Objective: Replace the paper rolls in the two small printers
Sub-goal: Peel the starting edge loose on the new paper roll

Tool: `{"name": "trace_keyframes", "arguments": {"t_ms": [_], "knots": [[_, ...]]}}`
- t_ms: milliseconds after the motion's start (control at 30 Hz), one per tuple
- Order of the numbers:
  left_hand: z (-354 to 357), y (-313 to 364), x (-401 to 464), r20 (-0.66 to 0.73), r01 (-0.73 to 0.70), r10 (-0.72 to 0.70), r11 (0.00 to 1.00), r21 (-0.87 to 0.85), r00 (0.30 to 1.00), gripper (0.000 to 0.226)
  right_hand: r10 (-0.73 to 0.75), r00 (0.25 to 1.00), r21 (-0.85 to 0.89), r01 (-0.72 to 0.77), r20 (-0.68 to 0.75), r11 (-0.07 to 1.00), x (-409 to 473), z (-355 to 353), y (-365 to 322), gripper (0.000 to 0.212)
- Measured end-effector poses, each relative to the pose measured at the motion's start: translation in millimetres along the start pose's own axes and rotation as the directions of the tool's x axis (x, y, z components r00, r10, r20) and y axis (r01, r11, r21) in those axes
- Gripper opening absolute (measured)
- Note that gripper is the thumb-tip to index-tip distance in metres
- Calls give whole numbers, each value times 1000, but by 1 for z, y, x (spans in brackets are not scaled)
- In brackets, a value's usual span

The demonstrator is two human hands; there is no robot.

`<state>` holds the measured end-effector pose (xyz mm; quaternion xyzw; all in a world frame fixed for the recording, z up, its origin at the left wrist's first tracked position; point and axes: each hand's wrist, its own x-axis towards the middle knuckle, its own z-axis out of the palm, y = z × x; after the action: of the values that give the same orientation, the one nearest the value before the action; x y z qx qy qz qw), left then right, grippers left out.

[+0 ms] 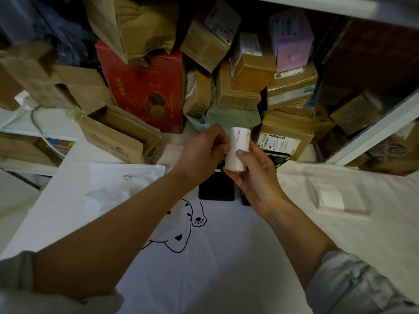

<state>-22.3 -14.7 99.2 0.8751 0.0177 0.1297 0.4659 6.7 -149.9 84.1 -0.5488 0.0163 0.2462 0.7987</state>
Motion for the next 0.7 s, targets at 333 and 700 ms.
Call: {"name": "trace_keyframes", "arguments": {"t_ms": [333,700], "knots": [[-3,8,2,93,95,-70,950,-297,993,4,16,999,127,-10,-47,992,-2,4,-3,26],[-4,17,3,-19,161,-190,877,-453,982,14,72,997,296,-71,6,952,-1,3,-11,37]]}}
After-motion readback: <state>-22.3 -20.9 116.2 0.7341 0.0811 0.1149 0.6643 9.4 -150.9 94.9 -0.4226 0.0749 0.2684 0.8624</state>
